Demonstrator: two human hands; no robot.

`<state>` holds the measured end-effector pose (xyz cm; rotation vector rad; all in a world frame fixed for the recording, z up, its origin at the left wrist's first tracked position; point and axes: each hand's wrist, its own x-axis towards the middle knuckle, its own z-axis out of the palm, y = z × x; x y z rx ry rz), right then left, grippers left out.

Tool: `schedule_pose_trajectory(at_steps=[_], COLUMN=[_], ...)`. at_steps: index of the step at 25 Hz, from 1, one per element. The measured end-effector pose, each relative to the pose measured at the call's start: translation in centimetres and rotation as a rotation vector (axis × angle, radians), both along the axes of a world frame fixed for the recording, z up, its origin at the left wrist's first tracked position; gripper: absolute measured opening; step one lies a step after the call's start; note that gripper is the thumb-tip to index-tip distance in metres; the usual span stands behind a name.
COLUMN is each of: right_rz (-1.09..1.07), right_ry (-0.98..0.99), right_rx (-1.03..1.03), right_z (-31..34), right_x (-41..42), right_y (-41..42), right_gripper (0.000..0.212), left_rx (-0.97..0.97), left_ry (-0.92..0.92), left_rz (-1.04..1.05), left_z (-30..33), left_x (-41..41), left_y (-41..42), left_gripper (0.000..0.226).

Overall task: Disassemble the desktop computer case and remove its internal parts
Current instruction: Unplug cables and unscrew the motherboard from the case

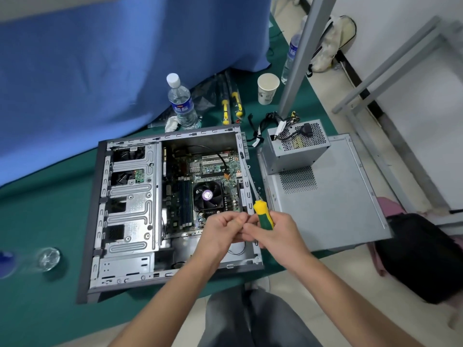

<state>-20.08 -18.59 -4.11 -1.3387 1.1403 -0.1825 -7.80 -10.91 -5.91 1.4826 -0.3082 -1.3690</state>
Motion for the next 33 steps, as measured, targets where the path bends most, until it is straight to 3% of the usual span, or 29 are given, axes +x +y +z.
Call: schedule_pose_trajectory(at_steps=[6, 7, 9, 11, 12, 15, 25, 33], right_rz=[0.134, 0.088, -0.043, -0.158, -0.183, -0.147, -0.184, -0.209], right_ry=[-0.001, 0.001, 0.058, 0.141, 0.189, 0.333, 0.604, 0.434], right_rx=[0.062, 0.042, -0.039, -0.102, -0.116, -0.125, -0.21, -0.165], right_z=[-0.7, -1.0, -2.1, -3.7, -4.8, -8.7, -15.1, -13.0], right_x=[-1.0, -1.4, -2.3, -3.5, -3.9, -4.1, -0.7, -4.2], right_y=[0.0, -0.4, -1.5, -2.5, -2.8, -2.5, -1.0, -1.0], right_gripper=[0.014, 0.013, 0.013, 0.014, 0.016, 0.021, 0.011, 0.022], left_rx=[0.042, 0.067, 0.148, 0.213, 0.308, 0.601, 0.603, 0.592], left_ry=[-0.141, -0.261, -0.798, -1.275, -1.393, -1.379, -1.445, -1.454], left_rz=[-0.197, -0.268, -0.349, -0.236, -0.183, -0.202, -0.239, -0.226], left_z=[-0.1, 0.0, 0.0, -0.8, -1.5, -4.3, -6.4, -6.6], left_x=[0.3, 0.8, 3.1, 6.9, 9.1, 13.1, 13.8, 13.9], left_y=[0.7, 0.8, 1.3, 2.6, 3.5, 6.0, 6.7, 6.7], left_gripper=[0.019, 0.019, 0.028, 0.049, 0.059, 0.075, 0.084, 0.084])
